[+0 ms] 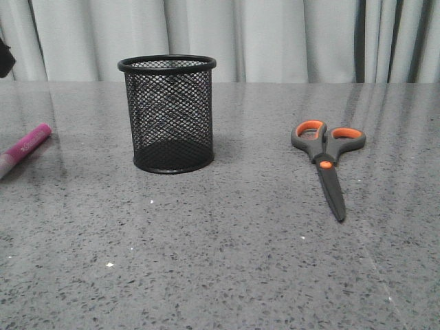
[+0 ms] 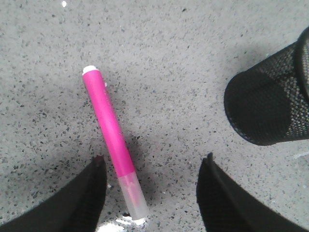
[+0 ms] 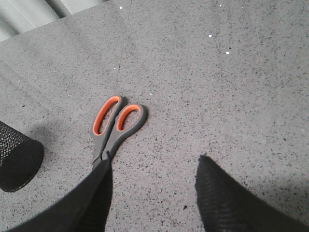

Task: Put pen and scissors into bin
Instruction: 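Move the left gripper down over the pink highlighter, then close the left gripper on the highlighter and lift it upright, then lower the highlighter into the black mesh cup and release it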

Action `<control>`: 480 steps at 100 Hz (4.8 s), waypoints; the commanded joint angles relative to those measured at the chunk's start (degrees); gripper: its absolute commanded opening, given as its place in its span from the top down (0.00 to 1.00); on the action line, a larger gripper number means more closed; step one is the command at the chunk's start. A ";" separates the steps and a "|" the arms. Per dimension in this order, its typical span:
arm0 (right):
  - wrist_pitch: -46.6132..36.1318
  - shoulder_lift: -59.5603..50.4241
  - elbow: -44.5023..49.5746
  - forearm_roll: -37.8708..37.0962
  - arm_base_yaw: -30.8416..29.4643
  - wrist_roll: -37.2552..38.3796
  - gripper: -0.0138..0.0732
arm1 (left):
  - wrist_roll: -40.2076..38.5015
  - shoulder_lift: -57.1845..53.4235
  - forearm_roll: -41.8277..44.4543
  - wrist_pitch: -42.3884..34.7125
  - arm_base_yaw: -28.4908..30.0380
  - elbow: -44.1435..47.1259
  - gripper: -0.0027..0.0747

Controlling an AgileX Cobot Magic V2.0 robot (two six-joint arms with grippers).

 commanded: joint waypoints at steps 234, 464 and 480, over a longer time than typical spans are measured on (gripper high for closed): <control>-4.10 0.44 -1.85 1.10 0.01 -0.70 0.44 | -13.77 -2.51 19.28 -17.57 -18.59 -11.75 0.99; -2.80 0.44 -1.85 2.67 0.01 -0.70 0.44 | -13.77 -5.28 21.53 -25.95 -20.67 -11.39 0.63; -3.76 0.44 -1.85 2.79 0.01 -0.70 0.44 | -13.77 -9.47 21.64 -23.11 -15.14 -11.39 0.99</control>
